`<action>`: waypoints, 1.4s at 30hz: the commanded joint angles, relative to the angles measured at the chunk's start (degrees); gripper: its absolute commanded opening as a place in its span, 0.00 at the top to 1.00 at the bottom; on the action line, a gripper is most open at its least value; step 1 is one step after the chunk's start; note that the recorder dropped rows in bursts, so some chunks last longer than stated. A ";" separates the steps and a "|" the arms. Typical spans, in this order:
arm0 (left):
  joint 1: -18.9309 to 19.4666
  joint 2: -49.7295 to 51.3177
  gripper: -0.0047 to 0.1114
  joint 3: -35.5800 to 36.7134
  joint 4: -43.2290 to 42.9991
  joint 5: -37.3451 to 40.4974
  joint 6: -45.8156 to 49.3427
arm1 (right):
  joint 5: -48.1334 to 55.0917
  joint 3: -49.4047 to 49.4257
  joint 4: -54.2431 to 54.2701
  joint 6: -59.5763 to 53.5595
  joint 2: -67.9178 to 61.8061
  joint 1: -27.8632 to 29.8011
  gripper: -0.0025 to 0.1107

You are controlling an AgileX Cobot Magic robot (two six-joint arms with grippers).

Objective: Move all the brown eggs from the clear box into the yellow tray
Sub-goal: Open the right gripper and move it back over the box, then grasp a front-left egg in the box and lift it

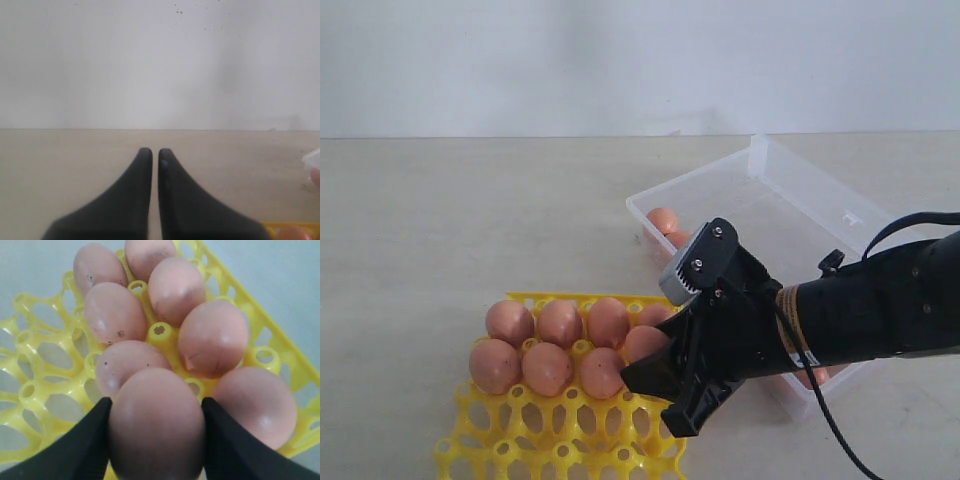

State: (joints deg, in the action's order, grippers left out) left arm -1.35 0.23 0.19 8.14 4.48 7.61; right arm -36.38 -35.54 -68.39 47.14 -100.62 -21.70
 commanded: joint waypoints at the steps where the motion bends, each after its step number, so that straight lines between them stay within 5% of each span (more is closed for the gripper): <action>1: 0.08 -0.23 0.92 -0.19 0.20 -0.15 -0.37 | -0.06 0.13 1.01 -1.07 -0.01 -0.19 0.56; 18: 0.08 -0.23 0.92 -0.19 0.20 -0.25 -0.37 | -6.22 -1.67 4.31 3.01 4.61 -0.19 0.56; 21: 0.08 -0.23 0.92 -0.19 0.20 -0.25 -0.37 | 9.34 -4.87 13.46 5.42 10.43 0.06 0.56; 24: 0.08 -0.23 0.92 -0.19 0.20 -0.25 -0.37 | 45.86 -14.41 20.30 0.17 12.43 0.59 0.56; 27: 0.08 -0.23 0.92 -0.19 0.20 -0.25 -0.37 | 70.61 -25.79 21.16 -10.17 8.61 3.13 0.56; 36: 0.08 -0.23 0.92 -0.19 0.20 -0.25 -0.37 | 95.03 -47.14 68.09 -60.61 -7.70 7.02 0.56; 42: 0.08 -0.23 0.92 -0.19 0.20 -0.02 -0.37 | 94.62 -49.74 75.65 -74.28 -12.21 7.02 0.56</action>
State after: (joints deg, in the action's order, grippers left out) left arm -1.35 0.23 0.19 8.14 4.48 7.61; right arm 60.30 -84.35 5.44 -21.56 -112.26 -14.85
